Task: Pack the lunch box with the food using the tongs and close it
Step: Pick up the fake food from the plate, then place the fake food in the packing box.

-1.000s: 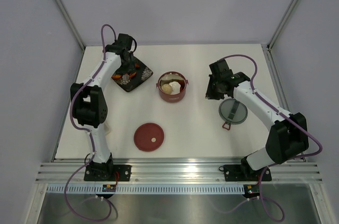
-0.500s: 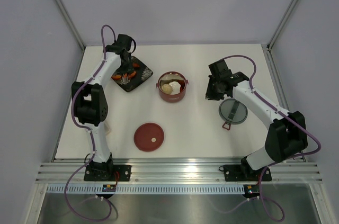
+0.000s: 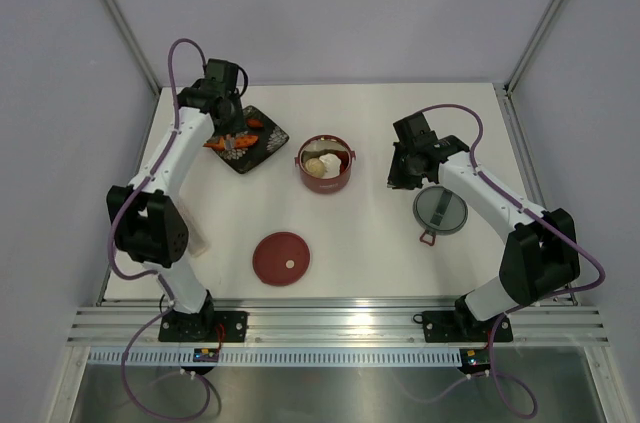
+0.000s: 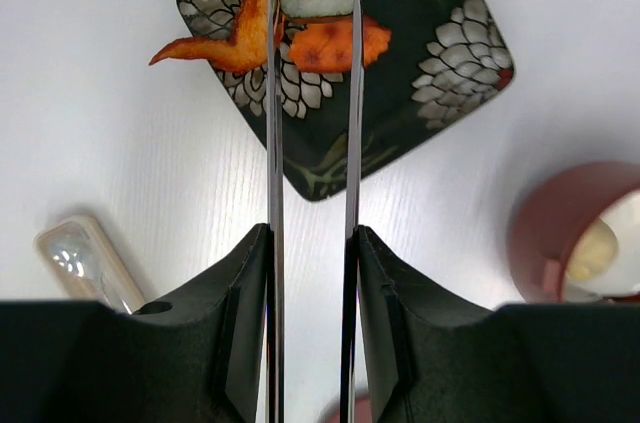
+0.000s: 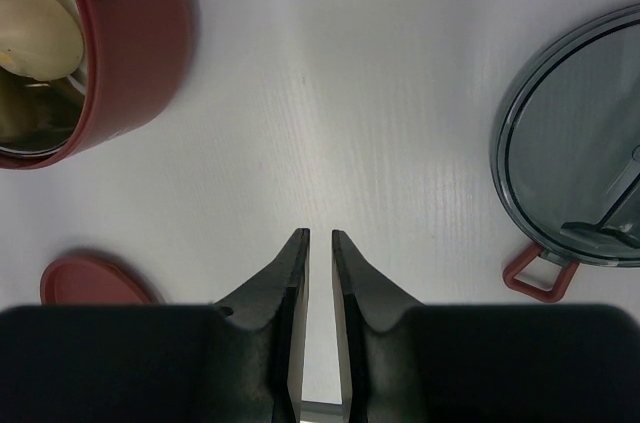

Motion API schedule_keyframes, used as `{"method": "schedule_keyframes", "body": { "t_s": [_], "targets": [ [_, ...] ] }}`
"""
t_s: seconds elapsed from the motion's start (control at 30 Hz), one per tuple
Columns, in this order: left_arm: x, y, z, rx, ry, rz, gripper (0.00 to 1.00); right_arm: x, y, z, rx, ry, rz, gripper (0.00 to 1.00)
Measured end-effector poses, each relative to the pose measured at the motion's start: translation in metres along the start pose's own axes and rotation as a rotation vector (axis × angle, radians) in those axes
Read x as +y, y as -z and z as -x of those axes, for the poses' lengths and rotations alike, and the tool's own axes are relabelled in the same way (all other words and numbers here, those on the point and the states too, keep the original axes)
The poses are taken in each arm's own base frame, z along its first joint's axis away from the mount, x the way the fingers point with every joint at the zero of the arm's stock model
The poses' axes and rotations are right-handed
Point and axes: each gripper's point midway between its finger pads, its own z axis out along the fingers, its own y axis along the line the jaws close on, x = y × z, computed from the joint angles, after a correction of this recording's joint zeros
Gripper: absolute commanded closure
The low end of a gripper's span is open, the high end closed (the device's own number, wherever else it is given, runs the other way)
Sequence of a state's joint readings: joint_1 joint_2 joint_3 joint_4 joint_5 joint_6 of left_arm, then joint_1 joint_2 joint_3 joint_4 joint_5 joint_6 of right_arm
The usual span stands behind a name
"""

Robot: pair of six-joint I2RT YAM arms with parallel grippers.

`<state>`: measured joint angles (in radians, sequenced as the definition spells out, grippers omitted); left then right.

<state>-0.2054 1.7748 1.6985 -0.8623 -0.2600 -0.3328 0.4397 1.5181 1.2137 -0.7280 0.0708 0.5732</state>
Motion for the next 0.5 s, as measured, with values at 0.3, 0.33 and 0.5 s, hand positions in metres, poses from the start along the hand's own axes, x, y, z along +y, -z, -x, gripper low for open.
{"method": "schedule_keyframes", "body": {
  "t_s": [0.3,0.33,0.5],
  "targets": [
    [-0.047,0.079,-0.019,-0.100,-0.106,-0.142,0.91,0.001,0.000,0.001,-0.004,-0.002,0.003,0.78],
    [-0.057,0.084,-0.024,-0.099,-0.129,-0.161,0.91,0.001,0.000,0.001,-0.004,-0.002,0.003,0.78],
    [-0.099,0.105,-0.053,-0.075,-0.231,-0.255,0.91,0.001,0.000,0.001,-0.004,-0.005,0.003,0.78]
  ]
}}
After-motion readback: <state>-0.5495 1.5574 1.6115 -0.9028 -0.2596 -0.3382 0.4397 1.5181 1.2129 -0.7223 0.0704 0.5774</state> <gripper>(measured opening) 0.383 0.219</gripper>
